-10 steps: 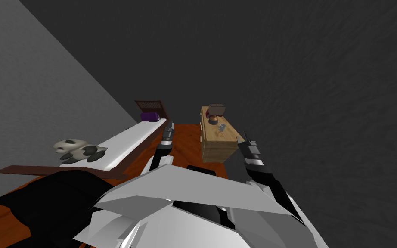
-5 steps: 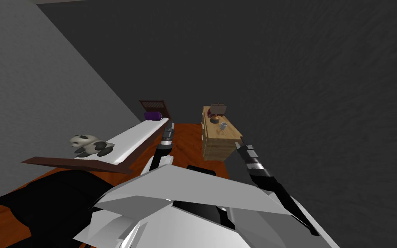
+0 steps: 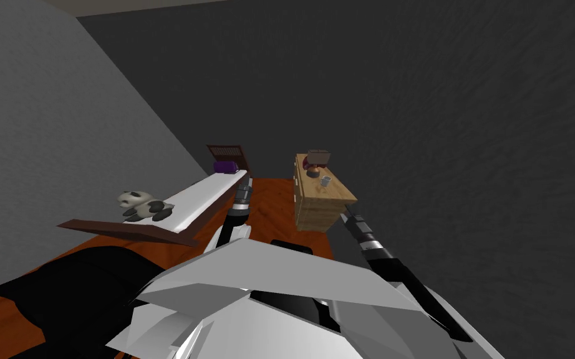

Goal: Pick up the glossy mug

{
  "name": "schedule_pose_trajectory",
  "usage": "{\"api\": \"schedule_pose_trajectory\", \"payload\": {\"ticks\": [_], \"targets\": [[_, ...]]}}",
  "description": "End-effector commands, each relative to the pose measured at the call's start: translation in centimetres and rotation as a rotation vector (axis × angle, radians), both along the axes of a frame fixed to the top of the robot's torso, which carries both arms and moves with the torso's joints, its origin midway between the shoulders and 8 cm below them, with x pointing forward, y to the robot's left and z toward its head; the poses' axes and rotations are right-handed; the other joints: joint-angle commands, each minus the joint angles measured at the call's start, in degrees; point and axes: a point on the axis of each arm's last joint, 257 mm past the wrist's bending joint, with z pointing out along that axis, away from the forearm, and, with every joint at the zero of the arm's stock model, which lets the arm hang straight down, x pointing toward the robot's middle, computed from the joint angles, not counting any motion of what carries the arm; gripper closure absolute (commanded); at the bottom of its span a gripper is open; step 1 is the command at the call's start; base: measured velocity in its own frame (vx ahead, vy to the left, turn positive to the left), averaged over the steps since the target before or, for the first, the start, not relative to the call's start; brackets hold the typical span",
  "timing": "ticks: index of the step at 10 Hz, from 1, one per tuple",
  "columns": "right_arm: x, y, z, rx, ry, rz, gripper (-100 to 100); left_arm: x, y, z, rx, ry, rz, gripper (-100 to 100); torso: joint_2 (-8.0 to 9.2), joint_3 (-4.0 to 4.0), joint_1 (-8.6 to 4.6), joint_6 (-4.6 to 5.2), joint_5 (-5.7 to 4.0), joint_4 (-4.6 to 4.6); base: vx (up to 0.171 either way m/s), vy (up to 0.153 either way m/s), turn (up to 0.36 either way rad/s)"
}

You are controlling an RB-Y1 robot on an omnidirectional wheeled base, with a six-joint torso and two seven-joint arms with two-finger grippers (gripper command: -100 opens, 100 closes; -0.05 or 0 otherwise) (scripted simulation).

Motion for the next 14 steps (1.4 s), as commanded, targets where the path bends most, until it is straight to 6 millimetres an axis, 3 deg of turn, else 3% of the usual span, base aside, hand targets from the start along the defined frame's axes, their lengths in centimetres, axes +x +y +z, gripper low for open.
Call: {"api": "schedule_pose_trajectory", "payload": {"ticks": [1,2,4,7,9,10,12,13,14], "targets": [[-0.4,-0.9,-2.2,-0.038,0.070,0.006,-100,0.0,0.0,0.0,0.000,0.000,0.000,0,0.00,0.00,0.00,0.00,0.00,0.00,-0.051,0.048,0.025],[-0.5,-0.9,-2.2,-0.043,0.071,0.010,-100,0.0,0.0,0.0,0.000,0.000,0.000,0,-0.04,-0.03,-0.01,0.00,-0.01,-0.01,-0.030,0.040,0.015],[-1.3,-3.0,-5.7,-0.111,0.181,0.005,-100,0.0,0.0,0.0,0.000,0.000,0.000,0,-0.14,-0.09,0.01,0.00,0.00,-0.04,-0.032,0.071,0.036],[-1.8,-4.4,-7.4,-0.181,0.241,0.019,-100,0.0,0.0,0.0,0.000,0.000,0.000,0,-0.12,-0.08,0.11,0.00,0.02,-0.03,-0.031,0.072,0.013],[-2.8,-7.6,-10.5,-0.291,0.344,0.012,-100,0.0,0.0,0.0,0.000,0.000,0.000,0,-0.20,-0.12,0.09,-0.01,0.02,-0.05,-0.005,0.098,0.032],[-2.8,-7.7,-10.4,-0.306,0.347,0.021,-100,0.0,0.0,0.0,0.000,0.000,0.000,0,-0.27,-0.16,0.22,-0.01,0.05,-0.06,0.000,0.094,0.002],[-3.8,-11.6,-13.1,-0.437,0.446,0.009,-100,0.0,0.0,0.0,0.000,0.000,0.000,0,-0.33,-0.19,0.21,-0.01,0.04,-0.07,0.025,0.124,0.029],[-3.7,-11.8,-12.9,-0.455,0.448,0.019,-100,0.0,0.0,0.0,0.000,0.000,0.000,0,-0.38,-0.22,0.31,-0.01,0.07,-0.09,0.029,0.123,0.006],[-4.3,-14.0,-14.0,-0.524,0.495,0.011,-100,0.0,0.0,0.0,0.000,0.000,0.000,0,-0.38,-0.22,0.29,0.00,0.07,-0.08,0.041,0.130,0.021]]}}
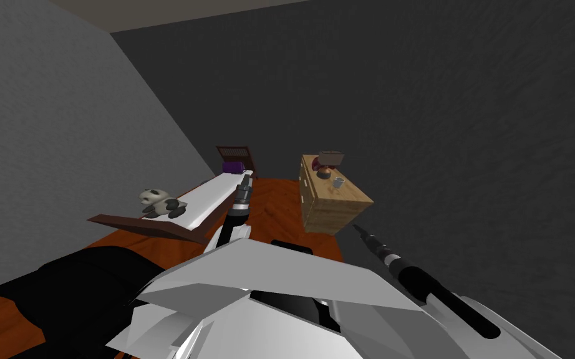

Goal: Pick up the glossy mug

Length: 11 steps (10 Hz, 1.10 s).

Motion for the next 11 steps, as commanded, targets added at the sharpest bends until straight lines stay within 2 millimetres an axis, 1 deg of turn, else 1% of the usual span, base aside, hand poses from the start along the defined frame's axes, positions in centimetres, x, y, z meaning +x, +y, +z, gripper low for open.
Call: {"api": "schedule_pose_trajectory", "payload": {"ticks": [1,2,3,4,5,6,7,9,10,11], "targets": [[0.0,-1.3,-0.3,-0.050,0.026,0.009,-100,0.0,0.0,0.0,0.000,0.000,0.000,0,0.00,0.00,0.00,0.00,0.00,0.00,0.032,0.092,0.002],[-0.5,-3.7,-1.2,-0.128,0.072,0.009,-100,0.0,0.0,0.0,0.000,0.000,0.000,0,0.01,0.01,-0.11,0.00,-0.02,0.00,0.046,0.108,0.024],[-0.5,-3.8,-1.1,-0.134,0.073,0.014,-100,0.0,0.0,0.0,0.000,0.000,0.000,0,-0.03,-0.02,-0.08,-0.01,-0.02,0.00,0.048,0.084,0.009],[-0.9,-6.4,-1.6,-0.218,0.119,0.018,-100,0.0,0.0,0.0,0.000,0.000,0.000,0,-0.04,-0.03,-0.17,0.00,-0.03,-0.01,0.063,0.096,0.031],[-0.9,-6.4,-1.6,-0.220,0.119,0.019,-100,0.0,0.0,0.0,0.000,0.000,0.000,0,-0.08,-0.05,-0.13,0.00,-0.03,-0.02,0.047,0.092,0.006],[-1.4,-9.1,-1.9,-0.303,0.163,0.022,-100,0.0,0.0,0.0,0.000,0.000,0.000,0,-0.05,-0.03,-0.15,0.00,-0.03,-0.01,0.072,0.112,0.029],[-1.3,-9.1,-1.9,-0.306,0.163,0.025,-100,0.0,0.0,0.0,0.000,0.000,0.000,0,-0.12,-0.07,-0.08,-0.01,-0.02,-0.02,0.057,0.101,0.008],[-2.2,-14.5,-1.9,-0.466,0.248,0.024,-100,0.0,0.0,0.0,0.000,0.000,0.000,0,-0.09,-0.05,-0.05,-0.01,-0.02,-0.02,0.090,0.153,0.044],[-2.0,-14.6,-1.7,-0.479,0.249,0.033,-100,0.0,0.0,0.0,0.000,0.000,0.000,0,-0.28,-0.16,0.14,-0.01,0.03,-0.06,0.123,0.142,0.006],[-2.4,-17.3,-1.2,-0.562,0.290,0.037,-100,0.0,0.0,0.0,0.000,0.000,0.000,0,-0.30,-0.18,0.08,0.00,0.03,-0.07,0.095,0.125,0.040]]}}
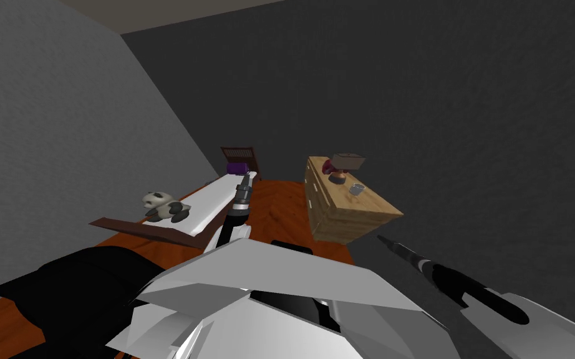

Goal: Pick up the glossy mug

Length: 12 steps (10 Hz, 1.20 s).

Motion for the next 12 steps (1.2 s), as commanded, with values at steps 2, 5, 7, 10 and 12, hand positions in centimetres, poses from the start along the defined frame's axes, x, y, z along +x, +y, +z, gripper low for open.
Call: {"api": "schedule_pose_trajectory", "payload": {"ticks": [2,5,7,10,12], "targets": [[-0.3,-4.2,1.0,-0.128,0.063,0.006,-100,0.0,0.0,0.0,0.000,0.000,0.000,0,0.08,0.04,-0.17,0.02,-0.03,0.02,0.091,0.083,0.032],[-0.6,-8.9,2.9,-0.277,0.132,0.013,-100,0.0,0.0,0.0,0.000,0.000,0.000,0,-0.16,-0.10,-0.09,0.00,-0.01,-0.04,0.154,0.116,0.058],[-0.7,-11.0,4.0,-0.345,0.164,0.014,-100,0.0,0.0,0.0,0.000,0.000,0.000,0,-0.06,-0.04,-0.15,0.01,-0.03,-0.02,0.110,0.086,0.044],[-0.5,-15.6,7.3,-0.501,0.234,0.021,-100,0.0,0.0,0.0,0.000,0.000,0.000,0,-0.46,-0.27,-0.11,-0.03,-0.02,-0.11,0.233,0.088,0.135],[-0.2,-17.0,8.8,-0.559,0.257,0.029,-100,0.0,0.0,0.0,0.000,0.000,0.000,0,-0.72,-0.42,-0.26,-0.06,-0.07,-0.17,0.306,0.054,0.195]]}}
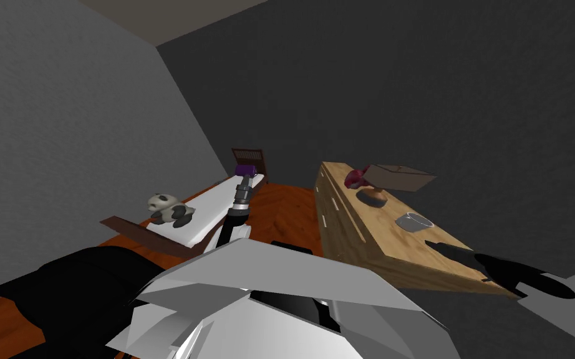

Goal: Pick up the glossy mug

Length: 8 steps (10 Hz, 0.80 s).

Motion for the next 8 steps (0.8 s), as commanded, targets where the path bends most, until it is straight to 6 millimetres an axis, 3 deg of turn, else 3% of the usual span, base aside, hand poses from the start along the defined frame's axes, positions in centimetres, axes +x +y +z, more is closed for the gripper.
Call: {"api": "schedule_pose_trajectory", "payload": {"ticks": [1,3,4,5,6,8], "targets": [[0.2,-0.3,0.3,-0.018,0.008,0.003,-100,0.0,0.0,0.0,0.000,0.000,0.000,0,0.00,0.00,0.00,0.00,0.00,0.00,0.235,0.023,0.055],[0.8,-0.3,0.7,-0.030,0.010,0.018,-100,0.0,0.0,0.0,0.000,0.000,0.000,0,0.22,0.13,-0.16,0.02,-0.04,0.05,0.270,-0.024,0.167],[0.5,-0.3,0.6,-0.028,0.010,0.013,-100,0.0,0.0,0.0,0.000,0.000,0.000,0,0.13,0.07,-0.30,0.00,-0.08,0.03,0.127,-0.031,0.057],[0.6,-0.3,0.7,-0.029,0.010,0.015,0,0.0,0.0,0.0,0.000,0.000,0.000,0,0.57,0.31,-0.26,0.09,-0.08,0.11,0.024,-0.005,-0.002],[-0.6,-1.7,0.5,-0.032,-0.009,-0.002,-100,0.0,0.0,0.0,0.000,0.000,0.000,0,0.98,0.56,-0.18,0.11,-0.06,0.22,0.041,0.033,0.146],[-0.9,-2.6,0.8,-0.039,-0.015,-0.008,-100,0.0,0.0,0.0,0.000,0.000,0.000,0,1.13,0.65,0.00,0.12,-0.01,0.26,0.029,0.033,0.036]]}}
